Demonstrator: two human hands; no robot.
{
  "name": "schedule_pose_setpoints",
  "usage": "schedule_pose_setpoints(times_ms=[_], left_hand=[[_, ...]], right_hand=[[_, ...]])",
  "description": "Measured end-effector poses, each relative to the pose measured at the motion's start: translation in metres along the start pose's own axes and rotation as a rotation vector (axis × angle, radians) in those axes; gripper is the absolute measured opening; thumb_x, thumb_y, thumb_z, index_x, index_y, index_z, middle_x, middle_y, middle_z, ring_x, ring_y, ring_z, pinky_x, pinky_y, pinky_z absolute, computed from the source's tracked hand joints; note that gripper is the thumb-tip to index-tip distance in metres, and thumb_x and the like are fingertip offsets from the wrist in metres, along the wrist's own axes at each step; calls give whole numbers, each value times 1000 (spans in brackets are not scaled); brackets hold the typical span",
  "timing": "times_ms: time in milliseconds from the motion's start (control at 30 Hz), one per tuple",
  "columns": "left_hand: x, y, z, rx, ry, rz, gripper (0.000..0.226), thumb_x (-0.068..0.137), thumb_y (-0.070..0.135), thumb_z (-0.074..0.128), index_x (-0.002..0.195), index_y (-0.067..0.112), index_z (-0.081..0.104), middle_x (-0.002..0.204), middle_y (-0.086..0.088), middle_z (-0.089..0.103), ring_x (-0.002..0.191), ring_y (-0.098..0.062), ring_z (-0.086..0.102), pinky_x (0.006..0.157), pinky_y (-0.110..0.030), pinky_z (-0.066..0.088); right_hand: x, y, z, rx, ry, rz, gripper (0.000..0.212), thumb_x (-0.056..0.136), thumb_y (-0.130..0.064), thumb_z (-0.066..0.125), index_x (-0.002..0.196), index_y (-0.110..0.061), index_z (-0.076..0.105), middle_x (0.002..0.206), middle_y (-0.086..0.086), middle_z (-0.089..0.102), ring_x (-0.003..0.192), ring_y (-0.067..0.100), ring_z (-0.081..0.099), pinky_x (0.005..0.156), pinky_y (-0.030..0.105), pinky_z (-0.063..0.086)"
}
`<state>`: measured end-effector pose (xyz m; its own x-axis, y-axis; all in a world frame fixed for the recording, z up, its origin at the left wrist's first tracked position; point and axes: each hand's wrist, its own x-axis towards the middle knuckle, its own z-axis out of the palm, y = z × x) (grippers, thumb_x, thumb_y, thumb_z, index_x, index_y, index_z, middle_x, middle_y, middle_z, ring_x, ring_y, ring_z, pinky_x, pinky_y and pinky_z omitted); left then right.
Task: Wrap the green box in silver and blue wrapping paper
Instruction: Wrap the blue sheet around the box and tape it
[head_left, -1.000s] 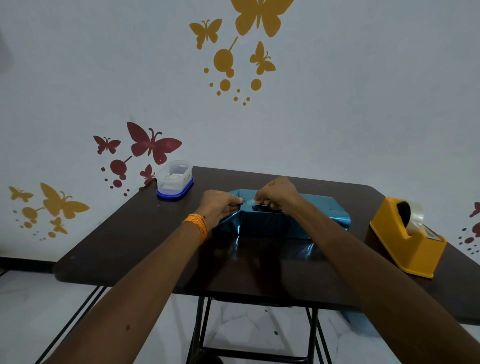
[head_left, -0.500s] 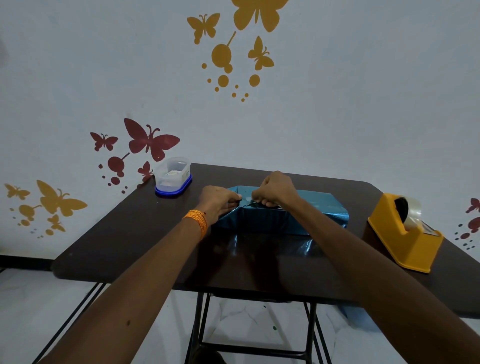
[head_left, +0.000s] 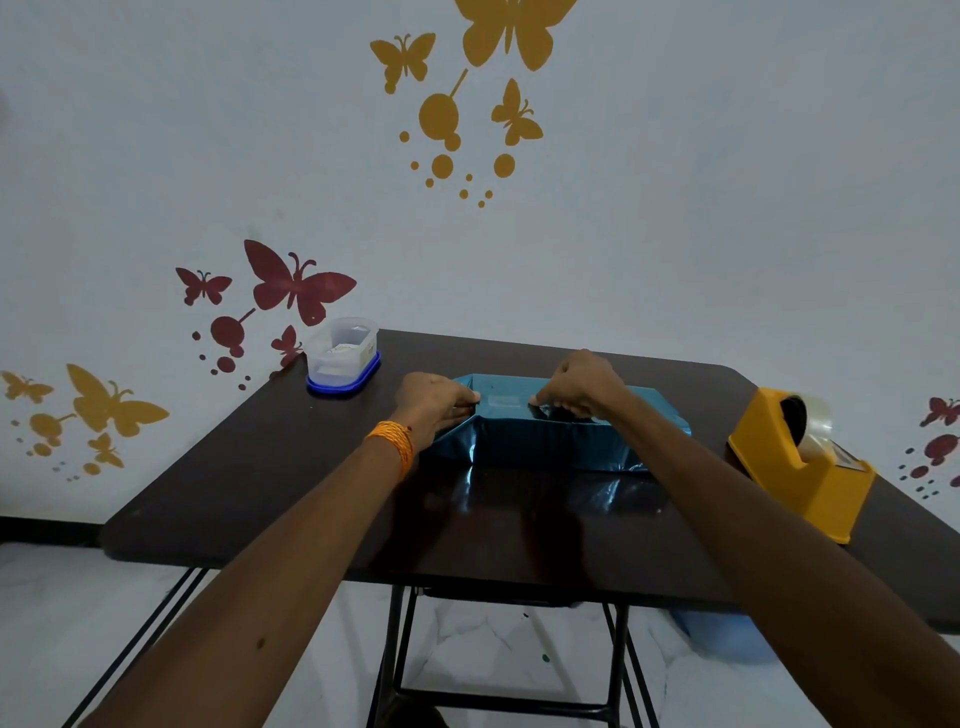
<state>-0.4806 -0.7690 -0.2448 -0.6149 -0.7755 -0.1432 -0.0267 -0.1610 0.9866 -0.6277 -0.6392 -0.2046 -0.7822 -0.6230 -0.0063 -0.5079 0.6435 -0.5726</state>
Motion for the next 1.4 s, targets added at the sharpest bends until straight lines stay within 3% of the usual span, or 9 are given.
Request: schedule_pose_setpoints(times_ms=[133,233,367,633,933,1033,1133,1300,1400], left_hand=[[1,1,4,57,26,18,22,81,-2,74,100,-4,63,92,-18,72,78,-23,73,65,-31,62],[2,-1,6,137,60,70,9,82,1,71,89,-2,67,90,-17,73,77,-22,73,68,-31,62],[3,-4,6,172,75,97,5,80,2,71,81,-1,68,89,-18,73,77,-24,74,68,-32,62],[0,-3,18,438,130,223,49,69,50,83,69,8,57,65,-6,57,61,-18,55,57,-33,47],[4,-3,12,344,57,126,26,72,15,81,76,6,57,88,-8,70,82,-20,66,64,-35,58],[5,-3,12,311,108,151,31,76,33,67,81,2,67,85,-8,73,83,-25,71,77,-44,61],[2,-4,19,458,146,213,39,73,42,79,67,9,58,70,-1,61,65,-16,57,57,-31,49],[6,-4,18,567,142,216,33,73,30,81,69,12,54,74,-5,60,66,-18,54,57,-30,42],[2,0,13,657,196,286,25,85,27,65,71,9,55,78,-8,62,65,-19,55,52,-27,39]], right_hand=[[3,-5,6,-22,91,-62,29,79,-23,82,73,1,67,65,7,59,54,15,50,57,31,54],[1,-14,18,-78,93,-110,54,76,-40,85,55,-13,42,52,0,42,45,13,37,47,24,36],[4,-3,15,-133,121,-94,49,78,-29,83,57,-14,42,54,0,42,45,12,37,43,22,33],[1,-5,27,-121,162,-121,58,78,-55,78,61,-13,41,55,-1,44,48,12,39,46,23,31],[6,4,23,-122,155,-109,41,84,-24,75,59,-13,44,57,1,45,50,13,39,51,25,39],[4,3,28,-82,160,-140,49,83,-43,74,59,-15,41,58,0,47,50,14,39,51,24,37],[-2,0,31,-126,153,-149,58,74,-58,79,62,-15,42,58,-1,46,51,14,41,50,26,36],[-8,5,21,-91,166,-117,31,73,-22,84,64,-3,61,68,11,67,64,24,63,65,42,60],[-18,12,18,-49,295,-156,11,79,-6,64,85,2,69,84,16,74,73,24,69,69,44,60]])
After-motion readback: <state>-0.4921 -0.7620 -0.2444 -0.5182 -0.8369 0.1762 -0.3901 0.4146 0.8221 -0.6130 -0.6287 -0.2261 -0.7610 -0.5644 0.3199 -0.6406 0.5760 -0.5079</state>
